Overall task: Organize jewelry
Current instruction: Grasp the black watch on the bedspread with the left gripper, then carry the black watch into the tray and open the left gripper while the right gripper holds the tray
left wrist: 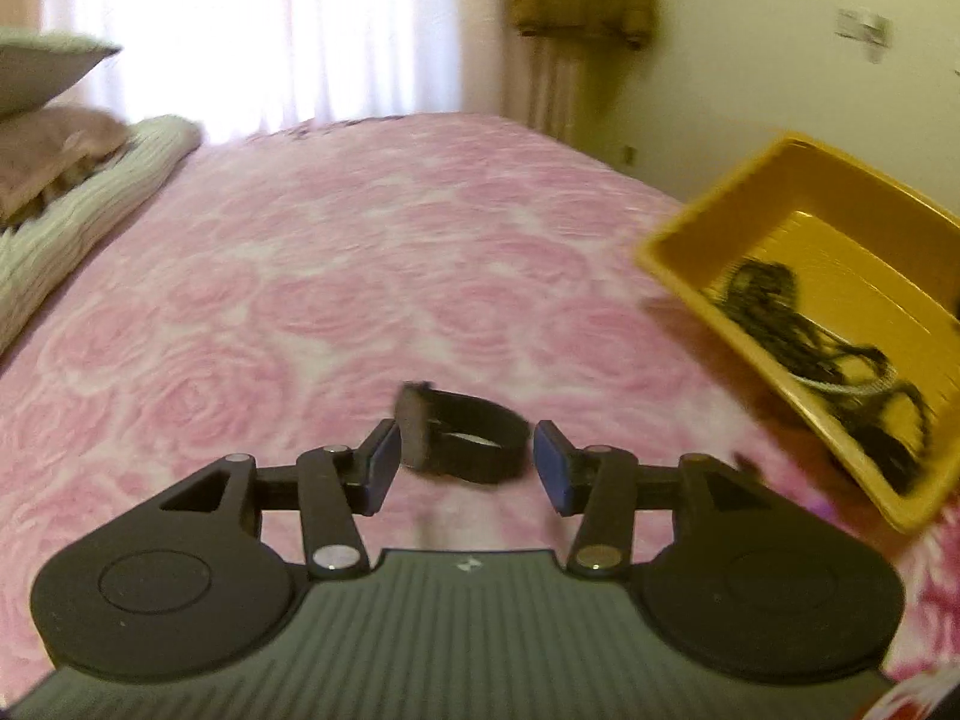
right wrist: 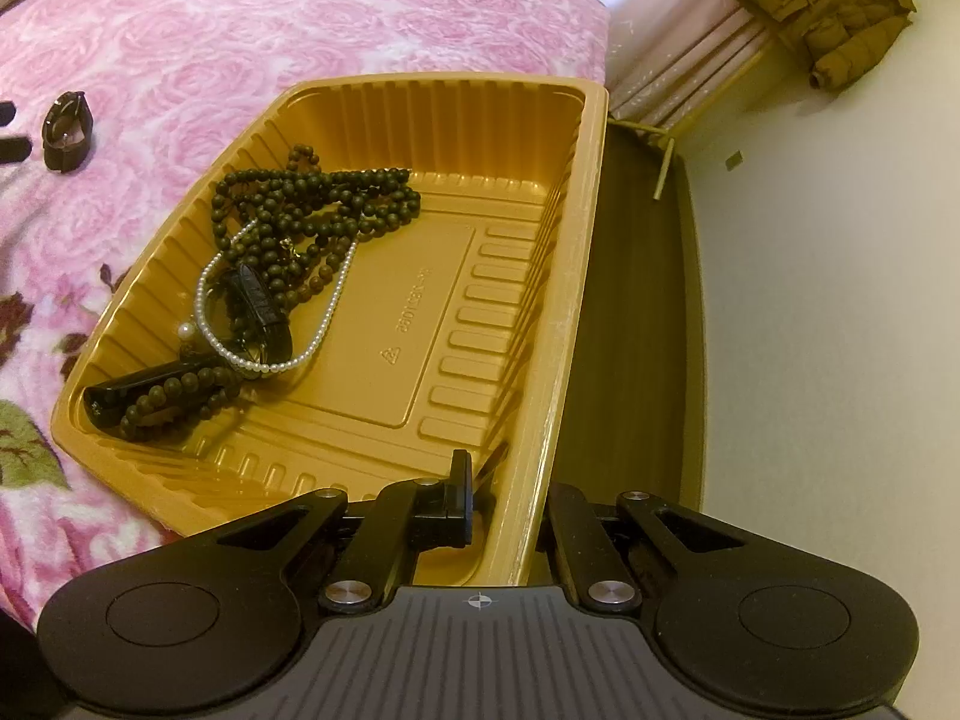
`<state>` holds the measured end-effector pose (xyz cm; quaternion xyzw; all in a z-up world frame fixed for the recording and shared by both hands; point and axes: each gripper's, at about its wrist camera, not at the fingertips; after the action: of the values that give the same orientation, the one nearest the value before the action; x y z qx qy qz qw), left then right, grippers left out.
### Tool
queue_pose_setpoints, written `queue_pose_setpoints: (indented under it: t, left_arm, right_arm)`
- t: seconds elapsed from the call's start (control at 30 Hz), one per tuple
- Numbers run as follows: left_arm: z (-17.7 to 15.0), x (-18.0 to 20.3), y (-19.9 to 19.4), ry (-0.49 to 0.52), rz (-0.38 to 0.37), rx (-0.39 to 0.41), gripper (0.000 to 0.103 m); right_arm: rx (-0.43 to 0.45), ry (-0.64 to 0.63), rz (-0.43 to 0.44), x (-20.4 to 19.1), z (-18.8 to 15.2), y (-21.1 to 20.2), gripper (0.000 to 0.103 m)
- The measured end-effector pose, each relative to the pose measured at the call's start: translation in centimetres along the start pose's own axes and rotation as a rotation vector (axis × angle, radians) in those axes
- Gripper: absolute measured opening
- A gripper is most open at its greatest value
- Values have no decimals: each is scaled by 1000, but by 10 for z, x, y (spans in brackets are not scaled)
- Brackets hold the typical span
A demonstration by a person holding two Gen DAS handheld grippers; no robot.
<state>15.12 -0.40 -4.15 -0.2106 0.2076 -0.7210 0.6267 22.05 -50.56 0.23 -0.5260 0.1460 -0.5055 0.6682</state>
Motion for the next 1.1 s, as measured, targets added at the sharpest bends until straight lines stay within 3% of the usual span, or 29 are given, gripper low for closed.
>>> queue_pose_setpoints:
  t: [0.27,0.43,0.57,0.77,1.1]
  left_arm:
    - [13,-12,32,-39,23,-23,42]
    - [12,-20,47,-29,27,-65,32]
    - [9,-25,41,-28,20,-71,19]
    - [2,-36,39,-45,-11,-104,9]
    - [11,-42,18,-41,-6,-63,8]
  right_arm:
    - [-3,3,1,1,0,1,5]
    - [-4,5,2,1,0,1,5]
    - [-4,5,1,0,0,1,5]
    - [-3,4,1,0,0,1,5]
    - [-3,3,-1,0,0,1,5]
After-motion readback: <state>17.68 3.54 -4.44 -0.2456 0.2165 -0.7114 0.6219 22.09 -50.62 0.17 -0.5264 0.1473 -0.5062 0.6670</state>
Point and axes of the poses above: each gripper's, at about its wrist camera, not at the fingertips, and y roughly the way its jaws point, x to its right, z to its top
